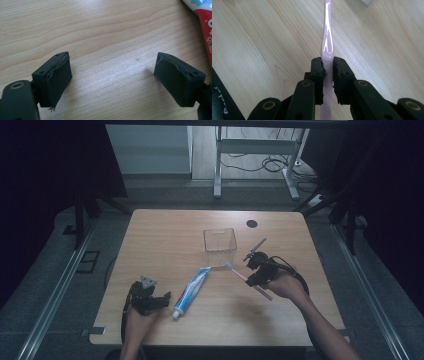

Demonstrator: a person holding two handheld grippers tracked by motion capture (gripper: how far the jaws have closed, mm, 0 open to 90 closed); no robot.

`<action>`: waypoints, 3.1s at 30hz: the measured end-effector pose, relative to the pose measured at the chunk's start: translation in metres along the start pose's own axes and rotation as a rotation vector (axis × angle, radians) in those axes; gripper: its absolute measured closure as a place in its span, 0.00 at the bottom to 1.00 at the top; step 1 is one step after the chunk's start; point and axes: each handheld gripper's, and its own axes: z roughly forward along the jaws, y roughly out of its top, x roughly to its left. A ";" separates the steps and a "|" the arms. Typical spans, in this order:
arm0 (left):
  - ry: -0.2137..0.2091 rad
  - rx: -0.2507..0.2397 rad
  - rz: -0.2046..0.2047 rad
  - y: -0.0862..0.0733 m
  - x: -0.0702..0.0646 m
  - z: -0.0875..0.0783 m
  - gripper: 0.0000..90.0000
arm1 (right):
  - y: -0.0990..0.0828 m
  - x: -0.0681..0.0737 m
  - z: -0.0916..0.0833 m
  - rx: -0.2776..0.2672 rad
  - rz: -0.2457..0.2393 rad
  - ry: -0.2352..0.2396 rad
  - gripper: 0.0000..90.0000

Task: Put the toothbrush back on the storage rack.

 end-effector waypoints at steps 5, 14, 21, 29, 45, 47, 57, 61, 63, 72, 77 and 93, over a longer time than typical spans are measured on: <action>0.000 0.000 0.006 0.000 0.000 0.000 0.16 | 0.005 -0.003 -0.008 -0.032 0.002 -0.002 0.87; 0.000 0.001 0.006 0.000 0.000 0.000 0.16 | 0.016 -0.010 -0.021 -0.086 0.018 -0.015 0.87; 0.000 0.003 0.008 0.000 0.001 0.000 0.16 | 0.025 -0.015 -0.026 -0.122 0.029 -0.025 0.87; 0.000 0.003 0.009 0.000 0.001 0.000 0.16 | 0.036 -0.021 -0.028 -0.164 0.031 -0.040 0.87; -0.001 0.002 0.001 0.000 0.000 0.000 0.16 | 0.056 -0.034 -0.028 -0.237 0.044 -0.059 0.87; 0.000 0.001 0.000 0.000 0.000 0.000 0.16 | 0.059 -0.035 -0.028 -0.244 0.045 -0.065 0.87; 0.000 0.001 0.003 0.000 0.000 0.000 0.16 | 0.074 -0.042 -0.029 -0.283 0.047 -0.077 0.87; 0.000 0.001 0.003 0.000 0.000 0.000 0.16 | 0.080 -0.045 -0.029 -0.299 0.058 -0.075 0.87; 0.000 0.001 0.003 0.000 0.000 0.000 0.16 | 0.082 -0.047 -0.028 -0.308 0.060 -0.076 0.87; 0.000 0.001 0.006 0.000 0.000 0.000 0.16 | 0.098 -0.051 -0.026 -0.357 0.074 -0.078 0.87; 0.000 0.001 0.006 0.000 0.000 0.000 0.16 | 0.106 -0.053 -0.026 -0.382 0.075 -0.084 0.87; 0.000 0.002 0.002 0.000 0.000 0.000 0.16 | 0.129 -0.057 -0.018 -0.440 0.088 -0.095 0.87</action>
